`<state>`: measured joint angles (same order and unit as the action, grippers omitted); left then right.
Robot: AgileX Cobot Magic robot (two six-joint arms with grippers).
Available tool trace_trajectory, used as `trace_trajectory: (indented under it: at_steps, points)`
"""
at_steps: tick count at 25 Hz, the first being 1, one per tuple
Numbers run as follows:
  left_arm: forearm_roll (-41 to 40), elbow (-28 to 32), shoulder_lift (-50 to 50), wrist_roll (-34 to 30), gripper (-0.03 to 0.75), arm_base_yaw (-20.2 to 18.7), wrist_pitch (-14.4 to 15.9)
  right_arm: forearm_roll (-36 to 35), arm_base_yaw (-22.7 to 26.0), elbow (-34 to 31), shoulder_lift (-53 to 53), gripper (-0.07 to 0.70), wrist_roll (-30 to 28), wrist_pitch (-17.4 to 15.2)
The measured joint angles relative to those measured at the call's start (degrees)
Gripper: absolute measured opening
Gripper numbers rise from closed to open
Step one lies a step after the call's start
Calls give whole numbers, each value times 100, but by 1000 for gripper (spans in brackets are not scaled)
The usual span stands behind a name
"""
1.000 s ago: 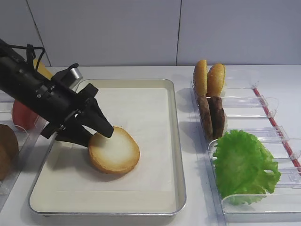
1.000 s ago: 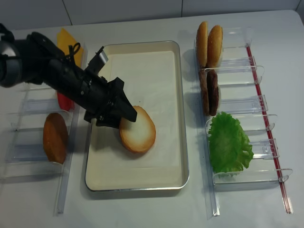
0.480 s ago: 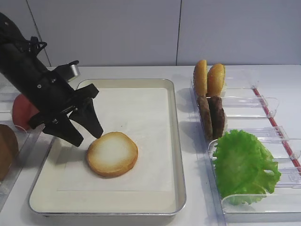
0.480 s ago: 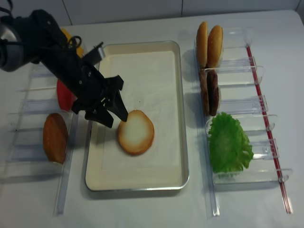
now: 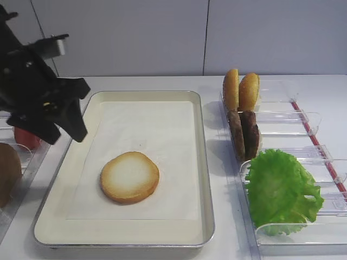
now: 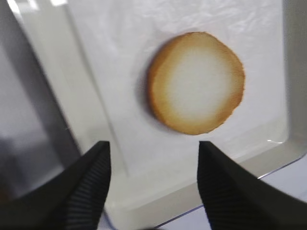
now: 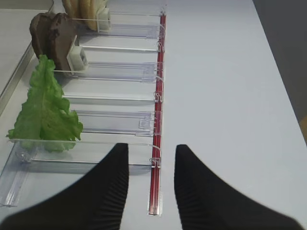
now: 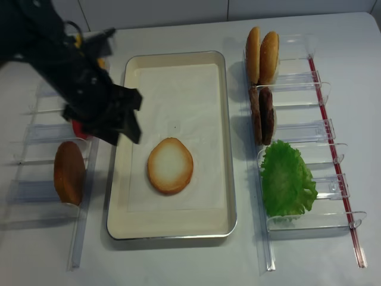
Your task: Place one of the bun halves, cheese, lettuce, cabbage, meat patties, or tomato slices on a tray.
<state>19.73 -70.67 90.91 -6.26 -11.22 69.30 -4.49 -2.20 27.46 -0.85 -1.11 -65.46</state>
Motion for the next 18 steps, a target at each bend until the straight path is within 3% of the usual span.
trace_trajectory:
  at_steps: [6,18]
  points:
    - [-1463,238,-1379,626,370,-93,66,0,0,0,0,258,0,0]
    - [-1752,1856,-4161,919,361,-93,207,0,0,0,0,258,0,0]
